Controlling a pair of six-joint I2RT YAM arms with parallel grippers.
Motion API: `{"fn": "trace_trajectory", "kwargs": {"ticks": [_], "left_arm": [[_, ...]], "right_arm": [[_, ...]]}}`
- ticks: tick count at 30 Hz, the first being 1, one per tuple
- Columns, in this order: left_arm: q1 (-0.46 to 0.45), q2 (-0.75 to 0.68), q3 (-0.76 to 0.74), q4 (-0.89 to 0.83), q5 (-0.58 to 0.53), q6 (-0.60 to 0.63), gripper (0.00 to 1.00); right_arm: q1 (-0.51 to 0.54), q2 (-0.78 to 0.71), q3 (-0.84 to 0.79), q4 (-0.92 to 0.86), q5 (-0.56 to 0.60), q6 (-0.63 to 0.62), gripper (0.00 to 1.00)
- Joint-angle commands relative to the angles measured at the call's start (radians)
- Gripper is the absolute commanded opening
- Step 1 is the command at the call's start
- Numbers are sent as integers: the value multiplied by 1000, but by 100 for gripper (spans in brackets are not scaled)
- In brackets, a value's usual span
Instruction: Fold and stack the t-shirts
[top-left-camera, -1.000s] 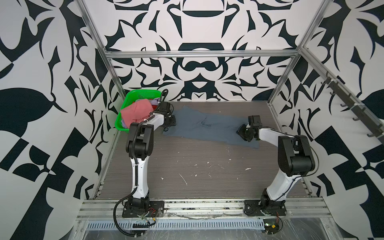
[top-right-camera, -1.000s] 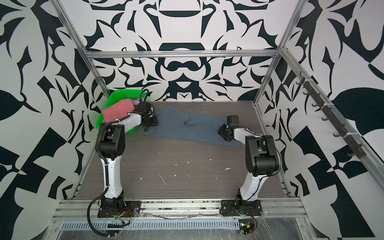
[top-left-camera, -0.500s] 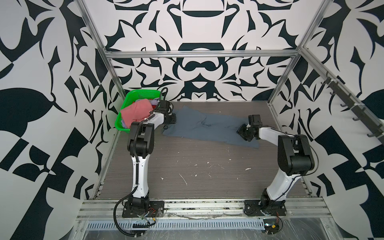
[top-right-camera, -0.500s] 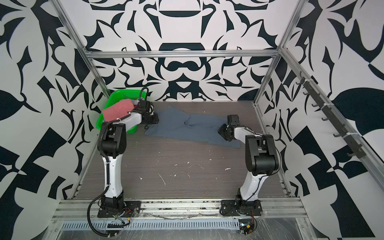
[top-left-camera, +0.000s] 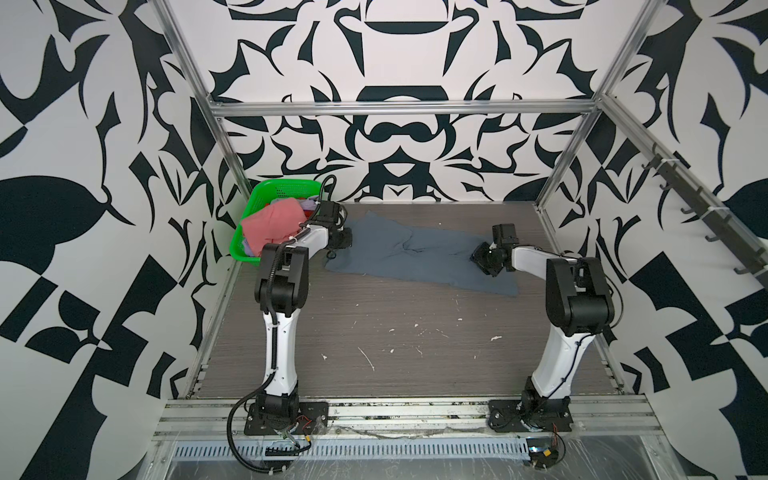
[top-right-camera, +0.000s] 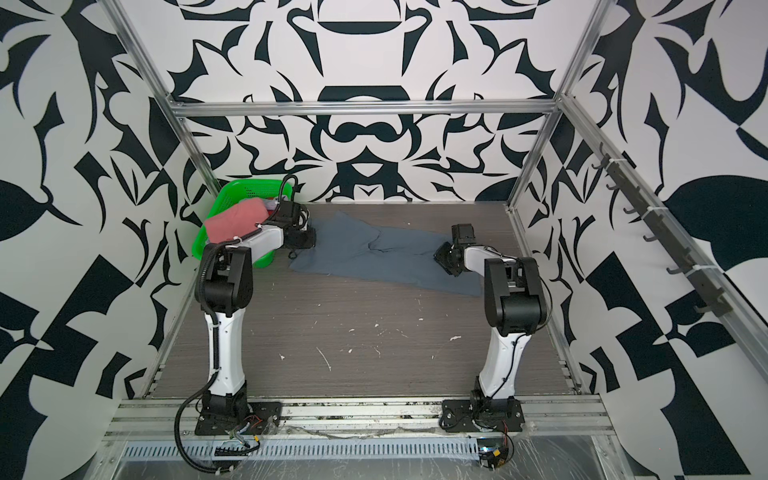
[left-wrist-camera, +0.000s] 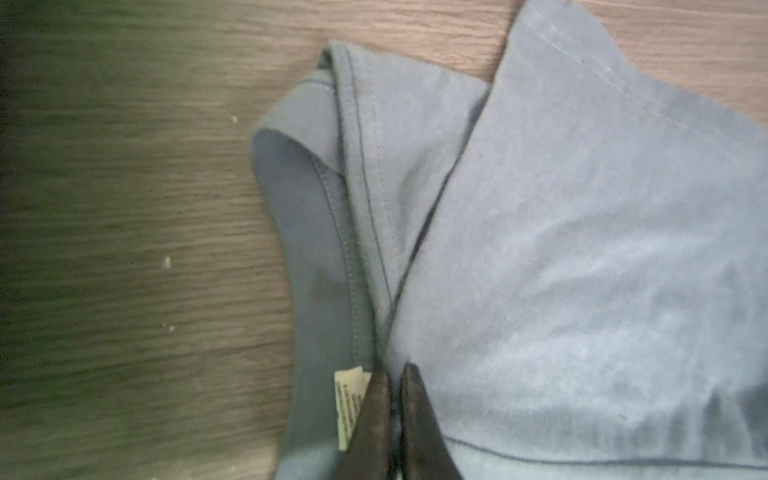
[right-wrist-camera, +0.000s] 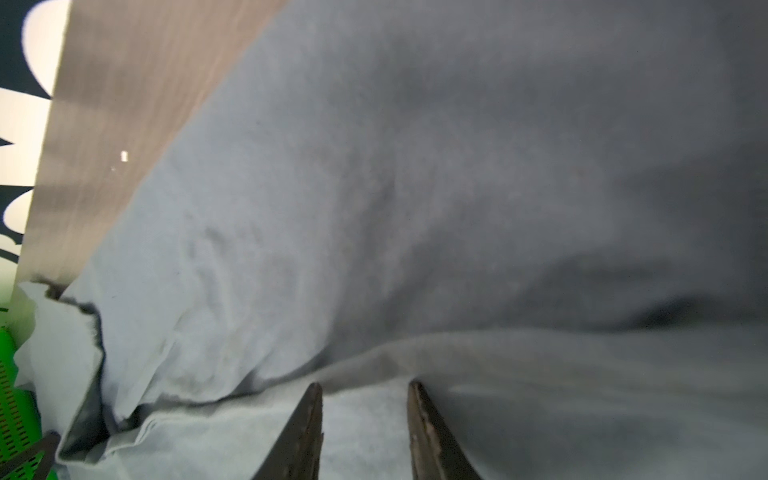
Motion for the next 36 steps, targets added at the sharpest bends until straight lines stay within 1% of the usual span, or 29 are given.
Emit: {"fn": "trace_trajectory", "kwargs": {"ticks": [1,6,8,14,20,21,23,24,25,27,29,32,34,36], "left_arm": [[-7,-45,-30,-28,-40,4,4],[-28,-71,-8,-79,-108,6,2],[-30,-83,-2,-103,-121,-3,4],[-30,-125,7,-143,-79,-37,11],[-30,-122,13,-179,-58,-53,9],[-32,-121,18,-191,-58,-54,10],[-32,-122,21,-211,-55,-55,21],[-32,-125,16,-212,-50,-54,23],[-32,-124,8,-212,-45,-55,24],[-32,-119,1,-212,-41,-60,23],[-32,-116,-7,-212,-33,-63,19],[-32,-114,-17,-210,-33,-70,15],[-32,-117,-22,-210,-32,-70,8],[-32,-121,-21,-212,-50,-71,4]], "right_arm": [[4,12,44,13,5,26,37],[4,55,81,-11,38,35,37],[4,73,88,-25,59,41,37],[4,120,91,-60,97,56,37],[4,123,87,-58,92,62,36],[4,121,88,-59,93,59,36],[4,116,88,-56,91,56,36],[4,115,88,-56,91,56,36],[4,114,88,-55,90,57,36],[4,116,89,-55,88,57,36],[4,116,85,-55,87,56,36],[4,113,77,-52,85,56,35],[4,111,74,-50,85,56,35],[4,111,74,-53,85,56,35]]}}
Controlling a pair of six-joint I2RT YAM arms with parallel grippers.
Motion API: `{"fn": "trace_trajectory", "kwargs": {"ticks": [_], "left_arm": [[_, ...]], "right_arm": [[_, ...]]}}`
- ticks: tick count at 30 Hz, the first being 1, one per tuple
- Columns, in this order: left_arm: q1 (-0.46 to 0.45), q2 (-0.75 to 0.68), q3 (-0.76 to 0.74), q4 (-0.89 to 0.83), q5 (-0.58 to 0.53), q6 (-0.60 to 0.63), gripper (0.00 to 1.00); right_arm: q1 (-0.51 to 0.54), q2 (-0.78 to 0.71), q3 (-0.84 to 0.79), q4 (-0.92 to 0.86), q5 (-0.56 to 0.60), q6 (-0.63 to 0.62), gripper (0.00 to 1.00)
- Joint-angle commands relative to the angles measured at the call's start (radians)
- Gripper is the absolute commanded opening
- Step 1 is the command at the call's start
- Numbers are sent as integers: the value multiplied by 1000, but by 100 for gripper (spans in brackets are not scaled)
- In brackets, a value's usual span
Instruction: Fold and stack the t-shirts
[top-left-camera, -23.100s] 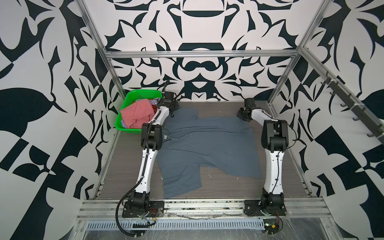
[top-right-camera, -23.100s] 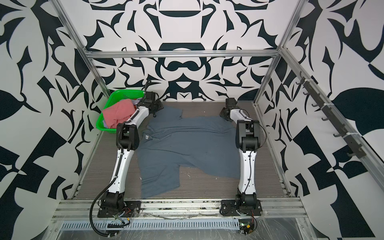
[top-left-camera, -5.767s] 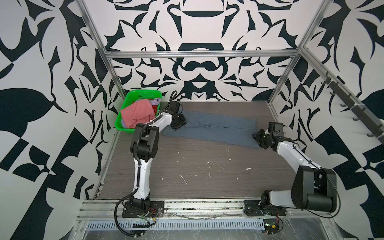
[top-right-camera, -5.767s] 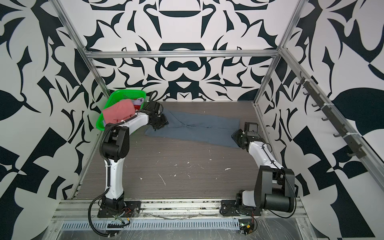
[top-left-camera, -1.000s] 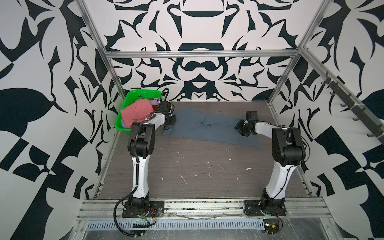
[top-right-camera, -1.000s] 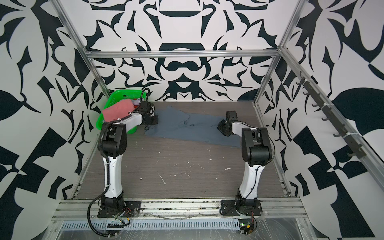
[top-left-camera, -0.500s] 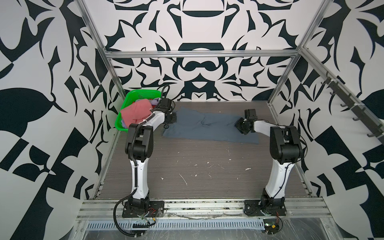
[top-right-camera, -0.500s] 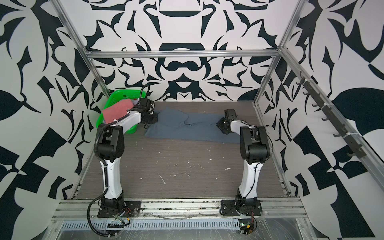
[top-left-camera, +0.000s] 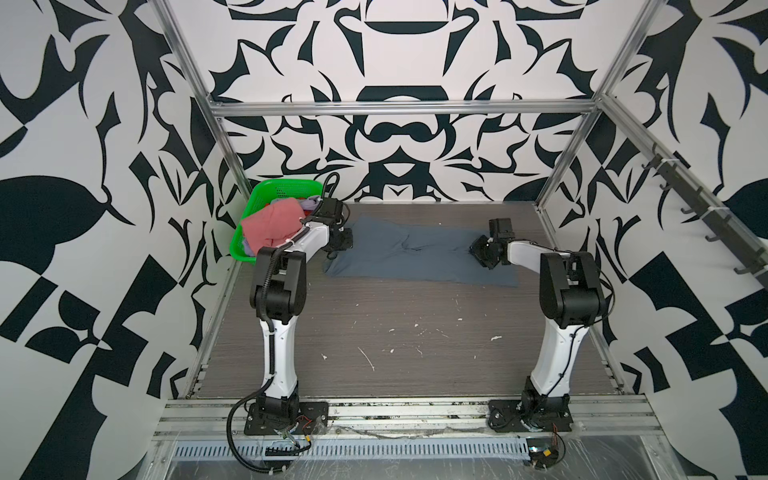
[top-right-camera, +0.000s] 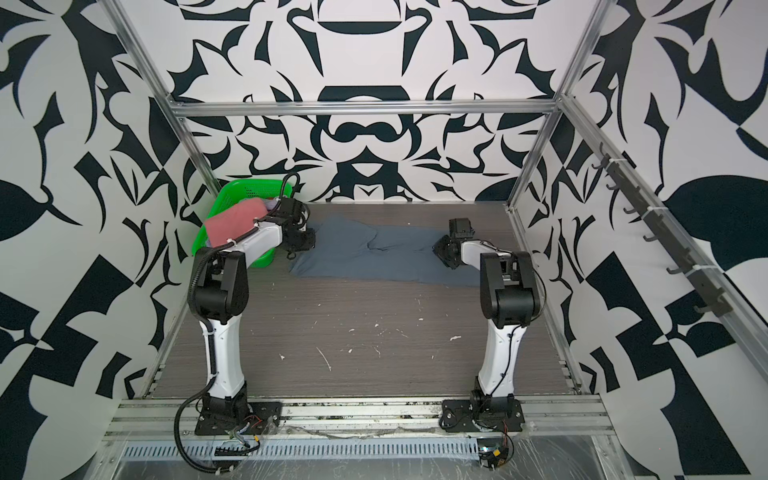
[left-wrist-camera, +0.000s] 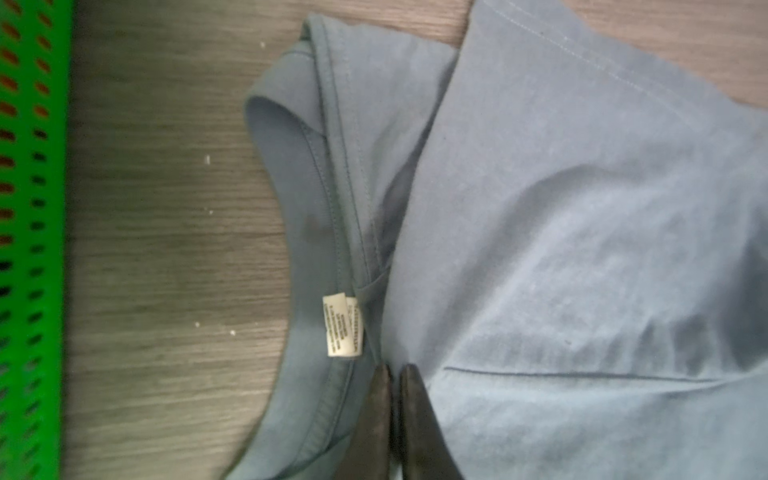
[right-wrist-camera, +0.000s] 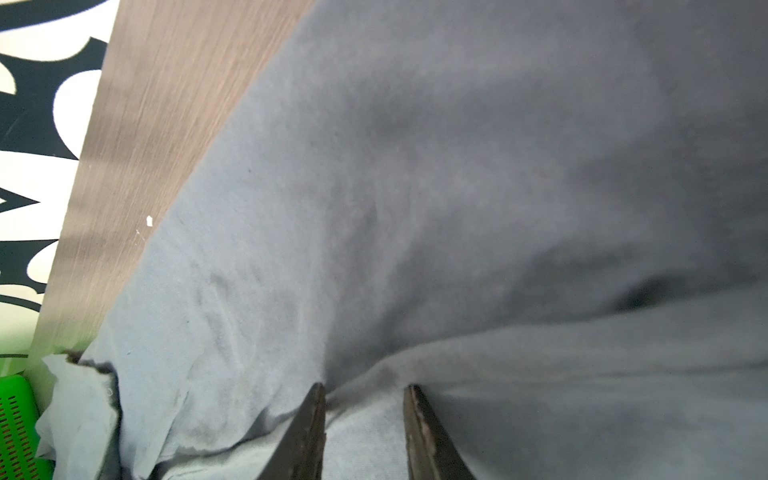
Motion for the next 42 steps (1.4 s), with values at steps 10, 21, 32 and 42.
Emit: {"fn": "trace_trajectory", "kwargs": {"ticks": [10,21,32,42], "left_arm": [[-1,-177,-74,-96,-38,-30,0],[-1,-232,-208,-158,-66,-52,0],[1,-217,-288,-196,-266,-140,16],[1,-335,-458,-63,1,-165,46]], "right_arm": [[1,24,-21,-87,54,-1,35],[-1,22,-32,-104,43,-24,35],[-4,-41,-38,-148,-10,-117,35],[-4,-177,-87,-154,-65,-218,36]]}}
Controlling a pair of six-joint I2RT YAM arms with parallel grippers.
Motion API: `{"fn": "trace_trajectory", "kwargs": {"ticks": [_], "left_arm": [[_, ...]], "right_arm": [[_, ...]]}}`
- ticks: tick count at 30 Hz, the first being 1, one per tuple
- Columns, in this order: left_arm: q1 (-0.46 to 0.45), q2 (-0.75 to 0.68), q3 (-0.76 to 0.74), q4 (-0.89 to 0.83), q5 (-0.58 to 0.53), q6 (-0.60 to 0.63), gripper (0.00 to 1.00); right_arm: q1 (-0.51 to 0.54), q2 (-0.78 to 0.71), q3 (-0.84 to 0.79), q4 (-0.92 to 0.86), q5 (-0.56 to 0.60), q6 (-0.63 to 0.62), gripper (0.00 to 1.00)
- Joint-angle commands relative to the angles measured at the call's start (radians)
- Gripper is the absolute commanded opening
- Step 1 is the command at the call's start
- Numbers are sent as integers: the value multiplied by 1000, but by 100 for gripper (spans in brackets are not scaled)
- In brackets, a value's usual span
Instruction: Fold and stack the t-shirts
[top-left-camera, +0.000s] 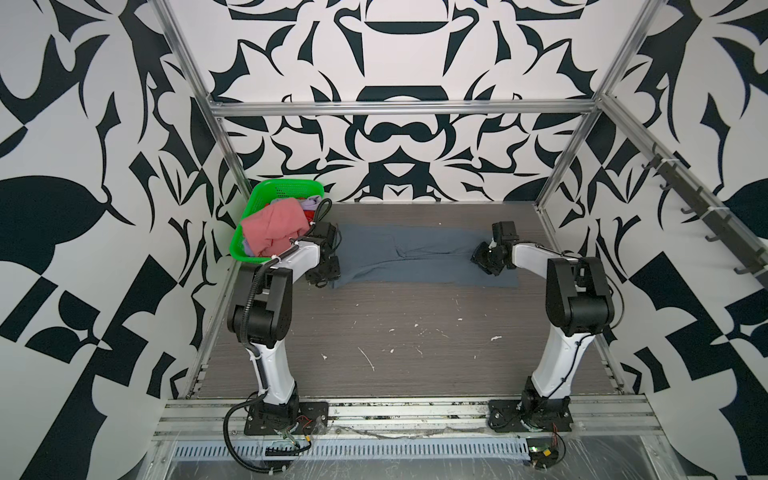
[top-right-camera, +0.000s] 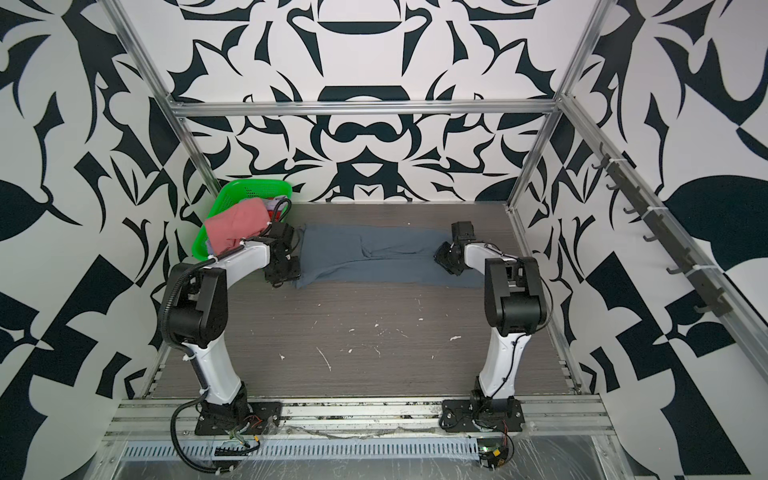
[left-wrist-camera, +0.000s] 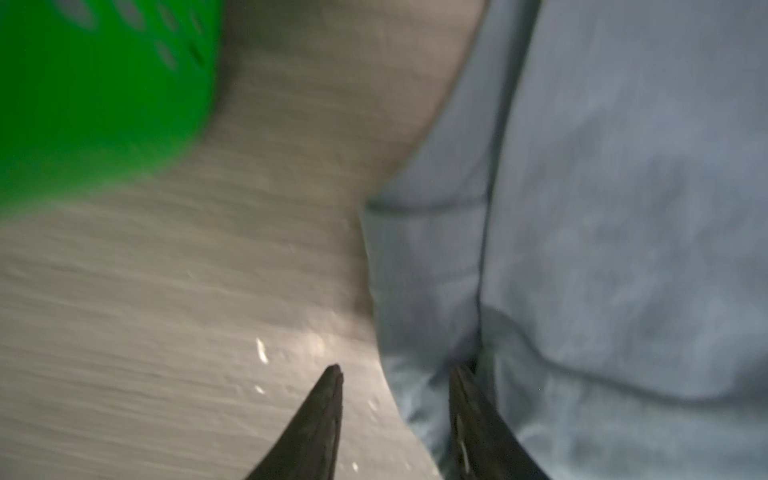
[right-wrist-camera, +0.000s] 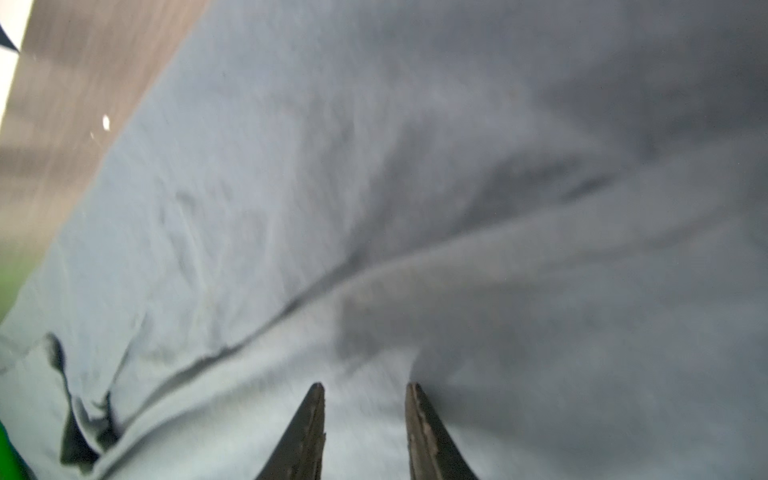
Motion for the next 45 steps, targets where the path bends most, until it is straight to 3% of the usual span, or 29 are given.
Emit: {"fn": "trace_trajectory", "kwargs": {"ticks": [1,7,14,20,24,26,29,31,38,45], "left_arm": [[0,-70,-62,51,138,-31,46],[0,-166,-148,82,157,-81,46],[0,-197,-193,158,318,-64,49],[2,-111,-203,177,246,-51,48],[3,-99,-221,206,254,-59,45],[3,-96,-233,222,250,-68,39],[11,-98,-235,219,208,-74,9],[25,-115,-235,202,192,-72,1],[112,-192,-224,91,193,-1,0],[136,-140,-179,-29,155,-32,0]], "right_arm": [[-3,-86,-18,-30,-18,-58,36],[-2,-170,-80,-39,-6,-82,37],[-3,-162,-120,-27,21,-82,37],[-5,-113,-103,-20,37,-89,37],[-6,-83,-98,-20,40,-90,37],[-7,-70,-103,-22,50,-87,37],[-7,-61,-104,-53,81,-90,37],[-8,-62,-110,-71,108,-96,37],[-13,-85,-134,-119,170,-130,37],[-13,-142,-166,-156,183,-151,37]]}}
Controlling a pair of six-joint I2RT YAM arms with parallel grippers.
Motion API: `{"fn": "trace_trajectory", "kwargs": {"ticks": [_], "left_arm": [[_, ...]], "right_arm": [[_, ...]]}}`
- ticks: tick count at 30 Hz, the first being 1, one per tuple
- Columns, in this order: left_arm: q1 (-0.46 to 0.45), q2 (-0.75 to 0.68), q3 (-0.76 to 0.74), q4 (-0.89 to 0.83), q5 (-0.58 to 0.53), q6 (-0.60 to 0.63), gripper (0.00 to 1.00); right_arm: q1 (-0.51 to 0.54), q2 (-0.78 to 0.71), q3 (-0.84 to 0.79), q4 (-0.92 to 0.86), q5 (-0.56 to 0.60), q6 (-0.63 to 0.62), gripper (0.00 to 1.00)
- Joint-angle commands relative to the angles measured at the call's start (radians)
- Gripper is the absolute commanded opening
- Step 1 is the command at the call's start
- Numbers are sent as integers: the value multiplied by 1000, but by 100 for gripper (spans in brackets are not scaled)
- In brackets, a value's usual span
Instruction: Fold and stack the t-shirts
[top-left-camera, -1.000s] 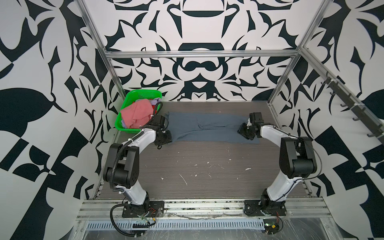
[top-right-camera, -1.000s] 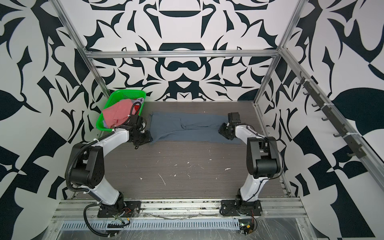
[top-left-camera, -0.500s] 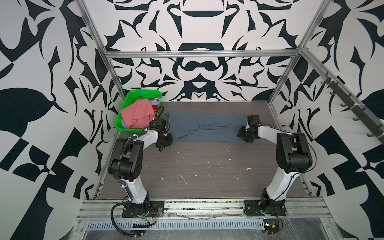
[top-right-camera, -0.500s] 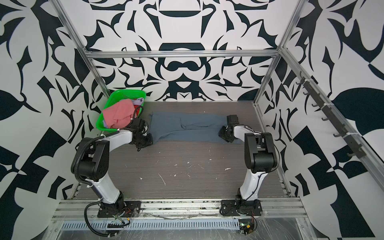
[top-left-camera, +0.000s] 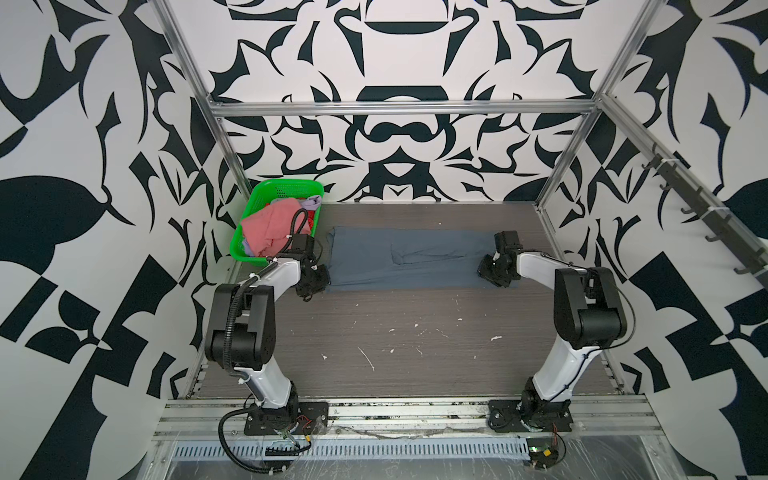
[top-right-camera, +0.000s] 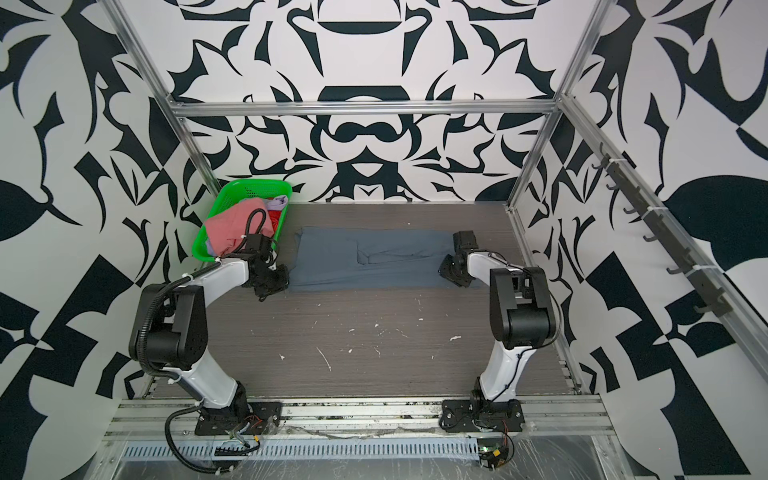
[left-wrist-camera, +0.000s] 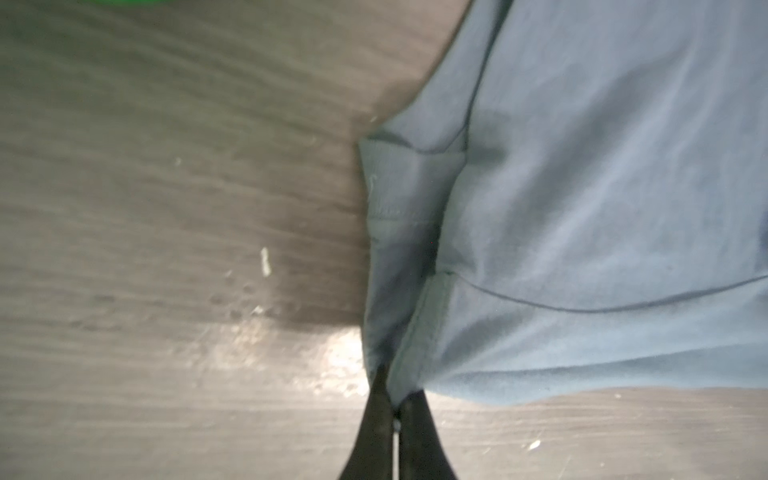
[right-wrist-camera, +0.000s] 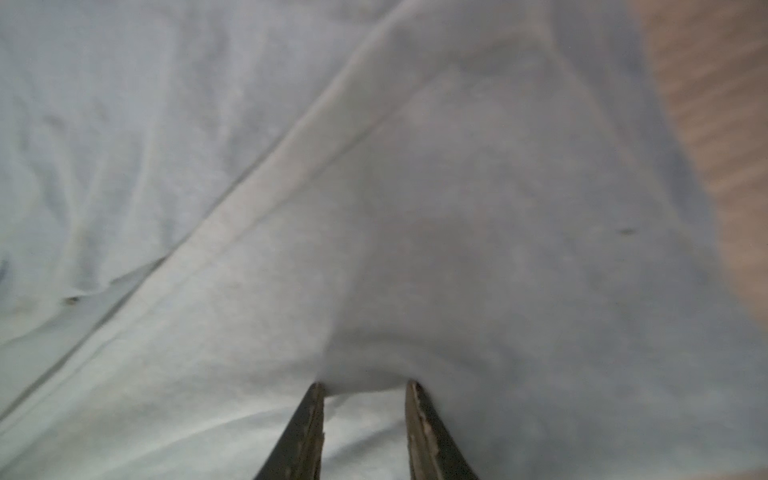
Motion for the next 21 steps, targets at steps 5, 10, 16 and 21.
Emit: {"fn": "trace_trajectory", "kwargs": {"ticks": [5,10,16,21], "left_arm": [[10,-28,18,-124,-71,-56,33],[-10,-118,76,-150,-13,-93,43],[-115,-87,195,-130,81,-137,53],[-162,33,230,-26,116,-259,57]], "right_arm": [[-4,-117,-53,-93,-48,-48,37],[4,-243,-54,-57,-144,-37,38],[16,-242,34,20,-138,-8,39],[46,-80,168,63,-151,-13,39]]}}
